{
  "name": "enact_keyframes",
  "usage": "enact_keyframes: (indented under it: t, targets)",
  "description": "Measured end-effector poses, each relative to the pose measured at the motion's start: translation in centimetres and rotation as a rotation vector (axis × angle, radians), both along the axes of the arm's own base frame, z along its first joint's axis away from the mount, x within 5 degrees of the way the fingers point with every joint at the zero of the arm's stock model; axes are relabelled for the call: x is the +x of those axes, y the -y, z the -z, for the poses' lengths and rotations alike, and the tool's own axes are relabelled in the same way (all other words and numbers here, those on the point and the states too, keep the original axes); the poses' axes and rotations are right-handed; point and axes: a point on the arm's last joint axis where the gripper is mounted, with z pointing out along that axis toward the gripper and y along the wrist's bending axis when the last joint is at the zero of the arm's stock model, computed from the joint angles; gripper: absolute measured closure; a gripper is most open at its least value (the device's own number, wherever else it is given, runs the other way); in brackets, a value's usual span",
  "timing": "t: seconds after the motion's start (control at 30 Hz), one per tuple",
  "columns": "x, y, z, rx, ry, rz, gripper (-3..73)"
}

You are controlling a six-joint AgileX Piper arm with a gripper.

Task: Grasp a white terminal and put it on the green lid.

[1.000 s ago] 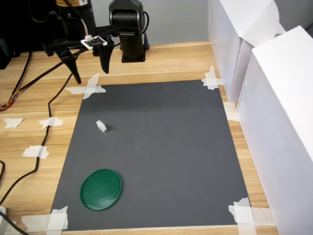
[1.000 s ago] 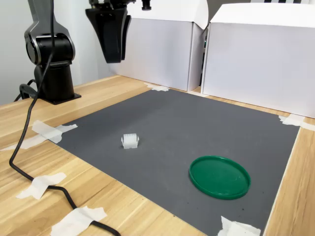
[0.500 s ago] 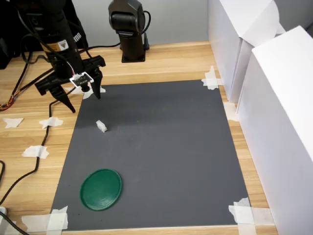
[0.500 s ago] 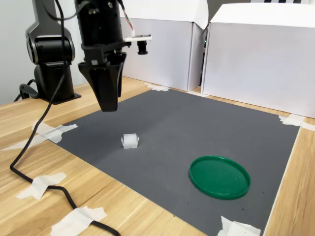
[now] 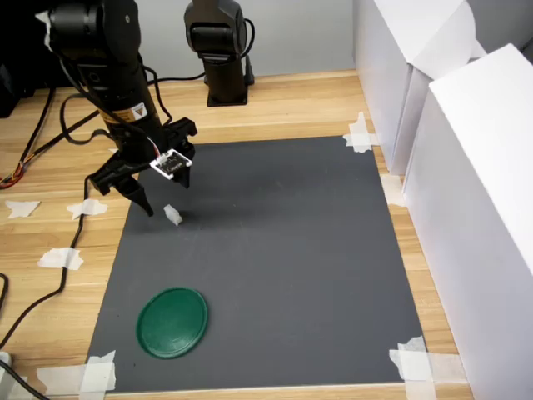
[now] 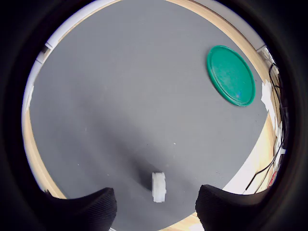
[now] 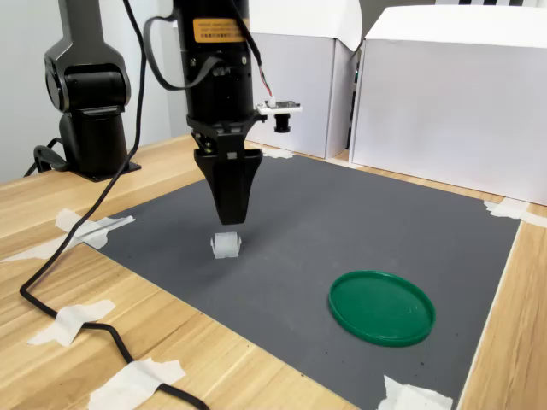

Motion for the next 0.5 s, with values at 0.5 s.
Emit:
enact_keyframes:
  t: [0.5]
  targets:
    - [-0.1,0.3,3.0,-0.037,-0.035,-0.009,4.6]
